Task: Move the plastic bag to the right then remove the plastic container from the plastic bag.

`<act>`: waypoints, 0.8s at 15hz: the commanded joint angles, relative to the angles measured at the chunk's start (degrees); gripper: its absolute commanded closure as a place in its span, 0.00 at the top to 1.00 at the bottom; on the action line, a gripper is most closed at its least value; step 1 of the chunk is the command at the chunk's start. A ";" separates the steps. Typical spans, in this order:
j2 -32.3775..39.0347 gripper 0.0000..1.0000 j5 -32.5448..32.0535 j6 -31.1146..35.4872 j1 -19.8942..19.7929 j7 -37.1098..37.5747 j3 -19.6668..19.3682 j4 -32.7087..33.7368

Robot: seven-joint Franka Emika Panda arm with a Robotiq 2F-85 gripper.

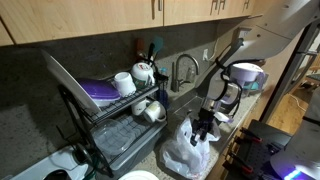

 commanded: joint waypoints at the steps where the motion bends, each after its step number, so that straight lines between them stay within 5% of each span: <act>1: 2.85 0.94 1.67 -0.37 -0.46 -1.39 0.59 3.11; 8: 1.69 0.75 -1.49 0.09 -0.59 0.47 0.17 6.03; 12: 1.79 0.81 -3.81 0.39 -0.56 1.40 0.10 7.65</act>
